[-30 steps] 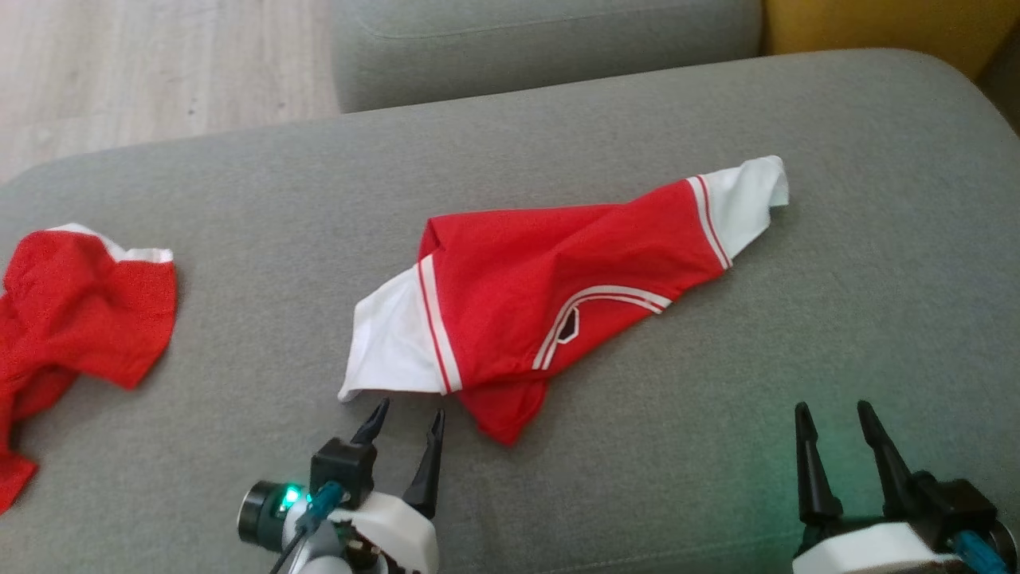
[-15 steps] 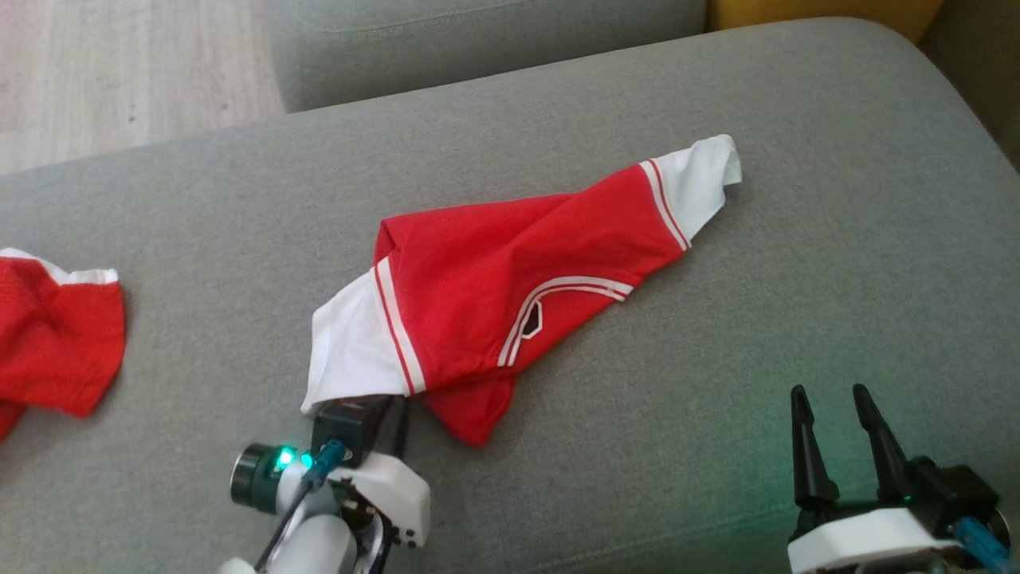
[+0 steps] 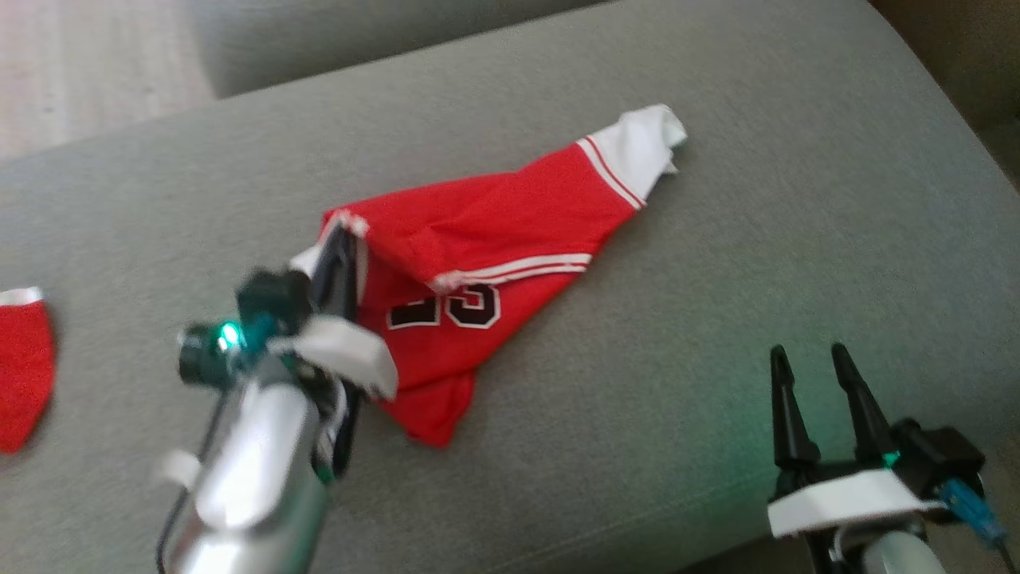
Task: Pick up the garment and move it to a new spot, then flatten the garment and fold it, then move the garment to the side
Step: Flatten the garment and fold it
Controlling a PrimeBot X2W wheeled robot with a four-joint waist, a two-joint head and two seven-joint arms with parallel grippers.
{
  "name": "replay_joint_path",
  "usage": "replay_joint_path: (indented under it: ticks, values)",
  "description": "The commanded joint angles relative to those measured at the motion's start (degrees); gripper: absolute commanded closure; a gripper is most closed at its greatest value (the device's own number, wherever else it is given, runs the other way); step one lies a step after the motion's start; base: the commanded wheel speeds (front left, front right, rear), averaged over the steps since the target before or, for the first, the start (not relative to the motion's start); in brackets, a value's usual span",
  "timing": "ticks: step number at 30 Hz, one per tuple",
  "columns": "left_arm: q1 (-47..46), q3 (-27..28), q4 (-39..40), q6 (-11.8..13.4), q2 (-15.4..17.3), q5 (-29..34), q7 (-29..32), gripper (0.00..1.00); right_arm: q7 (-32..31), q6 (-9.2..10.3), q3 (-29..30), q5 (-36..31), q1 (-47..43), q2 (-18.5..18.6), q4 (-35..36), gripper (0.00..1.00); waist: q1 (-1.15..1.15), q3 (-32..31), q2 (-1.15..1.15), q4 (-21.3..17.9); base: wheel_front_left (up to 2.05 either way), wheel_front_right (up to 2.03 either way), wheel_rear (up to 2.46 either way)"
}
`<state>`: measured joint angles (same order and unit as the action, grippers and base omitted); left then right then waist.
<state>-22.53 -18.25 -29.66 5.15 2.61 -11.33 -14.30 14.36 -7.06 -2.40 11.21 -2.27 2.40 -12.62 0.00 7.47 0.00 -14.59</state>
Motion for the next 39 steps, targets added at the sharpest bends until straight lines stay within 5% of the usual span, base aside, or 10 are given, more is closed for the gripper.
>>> replay_joint_path:
  ticks: [1, 17, 20, 22, 23, 39]
  values:
    - [-5.19, 2.81, 0.64, 0.37, 0.86, -0.16, -0.70, 1.00, 0.63, -0.43, -1.91, 0.70, 2.62, 0.48, 1.62, 0.00, 0.00, 2.38, 0.00, -2.59, 0.00, 0.00, 0.00]
    - [-22.89, 6.08, -18.10, -1.03, 7.10, 1.05, -0.70, 1.00, 0.63, -0.43, -4.98, 5.45, 7.70, 0.48, 1.77, 0.00, 0.00, 9.73, 0.00, -10.22, 0.00, 0.00, 0.00]
    - [-22.85, 6.07, -18.32, -1.27, 7.01, 1.28, -0.70, 0.53, 0.63, -0.43, -4.39, 5.45, 7.37, 0.48, 1.56, 0.00, 0.00, 9.24, 0.00, -9.61, 0.00, 0.00, 0.00]
    - [-22.53, 6.06, -18.08, -1.43, 6.65, 1.32, -0.70, 0.06, 0.63, -0.43, -4.29, 5.30, 7.26, 0.48, 1.51, 0.00, 0.00, 8.68, 0.00, -8.96, 0.00, 0.00, 0.00]
    - [-22.33, 6.03, -17.90, -1.53, 6.41, 1.32, -0.70, 0.00, 0.63, -0.43, -4.20, 5.22, 7.25, 0.48, 1.54, 0.00, 0.00, 8.36, 0.00, -8.59, 0.00, 0.00, 0.00]
    - [-2.85, 9.39, 2.35, -2.62, 1.83, -3.17, -0.70, 0.00, 0.63, -0.43, 0.00, 1.84, 0.98, 0.48, 2.22, 0.00, 0.00, -3.37, 0.00, -0.21, 0.00, 0.00, 0.00]
